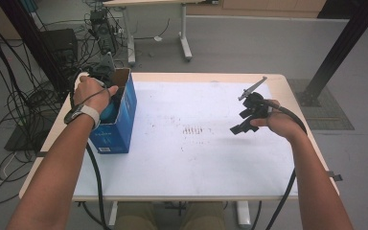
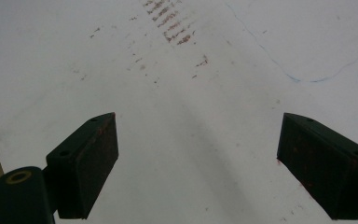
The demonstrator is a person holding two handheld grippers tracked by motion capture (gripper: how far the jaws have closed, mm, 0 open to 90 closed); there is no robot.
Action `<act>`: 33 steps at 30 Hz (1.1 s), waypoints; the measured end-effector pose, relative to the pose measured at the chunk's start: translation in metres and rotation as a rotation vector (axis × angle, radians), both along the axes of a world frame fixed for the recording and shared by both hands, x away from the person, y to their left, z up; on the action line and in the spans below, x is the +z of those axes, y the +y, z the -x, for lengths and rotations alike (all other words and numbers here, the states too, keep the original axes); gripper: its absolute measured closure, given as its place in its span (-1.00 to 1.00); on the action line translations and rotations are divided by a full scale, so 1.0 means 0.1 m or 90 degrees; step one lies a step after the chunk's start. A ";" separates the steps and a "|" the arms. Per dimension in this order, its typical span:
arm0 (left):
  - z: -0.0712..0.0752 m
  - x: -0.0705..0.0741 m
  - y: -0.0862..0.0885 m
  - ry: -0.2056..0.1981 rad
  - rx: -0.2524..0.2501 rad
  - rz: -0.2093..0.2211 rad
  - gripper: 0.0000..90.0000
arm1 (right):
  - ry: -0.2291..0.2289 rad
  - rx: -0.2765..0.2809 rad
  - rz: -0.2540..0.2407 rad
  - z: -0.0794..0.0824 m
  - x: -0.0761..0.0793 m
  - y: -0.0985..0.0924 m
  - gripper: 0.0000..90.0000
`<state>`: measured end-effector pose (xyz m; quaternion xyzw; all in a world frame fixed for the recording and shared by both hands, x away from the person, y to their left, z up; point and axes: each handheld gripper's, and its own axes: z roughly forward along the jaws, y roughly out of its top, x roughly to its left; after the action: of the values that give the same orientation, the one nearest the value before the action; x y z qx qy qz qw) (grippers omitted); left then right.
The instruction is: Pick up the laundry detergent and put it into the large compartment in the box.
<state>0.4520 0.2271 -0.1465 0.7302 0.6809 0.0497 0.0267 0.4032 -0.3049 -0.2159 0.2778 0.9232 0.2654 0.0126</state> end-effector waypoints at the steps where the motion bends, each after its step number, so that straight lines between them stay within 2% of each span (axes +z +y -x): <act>1: -0.01 0.00 0.01 0.002 0.001 0.001 -0.16 | 0.001 -0.001 0.001 0.00 0.00 0.00 -0.72; 33: 0.01 0.00 0.02 0.002 0.002 0.003 -0.17 | -0.001 0.005 0.004 0.00 0.03 0.04 -0.72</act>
<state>0.4506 0.2291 -0.1463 0.7290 0.6823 0.0472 0.0274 0.4037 -0.3009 -0.2125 0.2742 0.9250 0.2629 0.0134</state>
